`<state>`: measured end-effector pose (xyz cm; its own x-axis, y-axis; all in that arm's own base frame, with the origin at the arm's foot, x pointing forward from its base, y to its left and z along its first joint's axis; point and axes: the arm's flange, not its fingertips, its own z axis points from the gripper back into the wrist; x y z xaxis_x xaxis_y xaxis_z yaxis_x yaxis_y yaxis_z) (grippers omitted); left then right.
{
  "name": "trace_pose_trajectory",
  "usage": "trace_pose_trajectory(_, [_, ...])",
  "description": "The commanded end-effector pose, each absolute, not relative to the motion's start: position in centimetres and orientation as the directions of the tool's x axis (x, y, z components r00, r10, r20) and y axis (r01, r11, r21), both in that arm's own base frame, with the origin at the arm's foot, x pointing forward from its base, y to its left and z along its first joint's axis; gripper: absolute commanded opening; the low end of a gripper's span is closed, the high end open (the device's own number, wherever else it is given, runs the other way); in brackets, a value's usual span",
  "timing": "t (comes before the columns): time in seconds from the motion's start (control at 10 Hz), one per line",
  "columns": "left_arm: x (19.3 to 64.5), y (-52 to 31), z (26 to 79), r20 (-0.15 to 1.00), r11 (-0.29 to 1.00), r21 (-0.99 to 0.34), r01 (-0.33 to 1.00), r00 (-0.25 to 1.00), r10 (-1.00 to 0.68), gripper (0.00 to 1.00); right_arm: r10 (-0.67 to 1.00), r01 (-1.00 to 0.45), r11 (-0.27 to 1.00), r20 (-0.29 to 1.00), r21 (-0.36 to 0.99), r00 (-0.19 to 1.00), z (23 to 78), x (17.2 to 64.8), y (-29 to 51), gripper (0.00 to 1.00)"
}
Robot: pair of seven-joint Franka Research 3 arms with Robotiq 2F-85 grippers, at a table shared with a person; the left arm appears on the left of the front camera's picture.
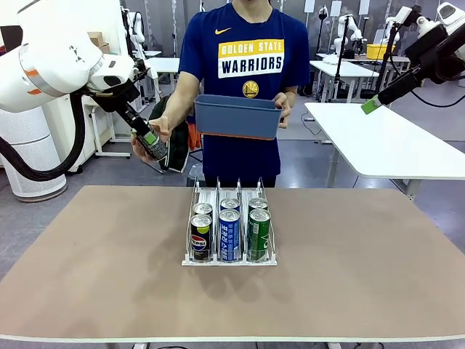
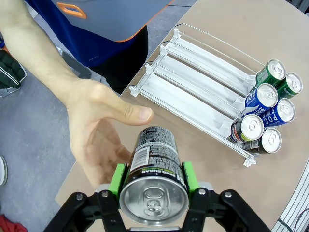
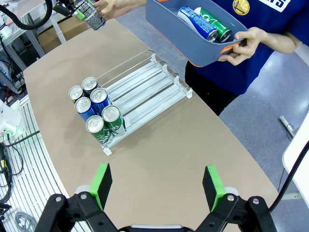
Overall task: Fill the beverage cans into the dispenser.
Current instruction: Pick up the Pepsi coke handed by the human, then place the picked Pepsi coke in the line of the Automatic Can Dispenser with the same cans.
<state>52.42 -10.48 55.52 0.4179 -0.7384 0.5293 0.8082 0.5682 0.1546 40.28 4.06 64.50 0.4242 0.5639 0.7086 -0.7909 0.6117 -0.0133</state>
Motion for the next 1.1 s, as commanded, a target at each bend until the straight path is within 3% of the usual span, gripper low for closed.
trace_pose_trajectory(0.0, [52.32,-10.38,55.83,0.533,0.57,0.159,0.806,0.416,-0.737,0.49,0.564,-0.791,0.612,0.708,-0.012,0.425,64.34,40.22,4.07,1.0])
trace_pose_trajectory(1.0, [52.32,-10.38,55.83,0.533,0.57,0.159,0.806,0.416,-0.737,0.49,0.564,-0.791,0.612,0.708,-0.012,0.425,64.34,40.22,4.07,1.0])
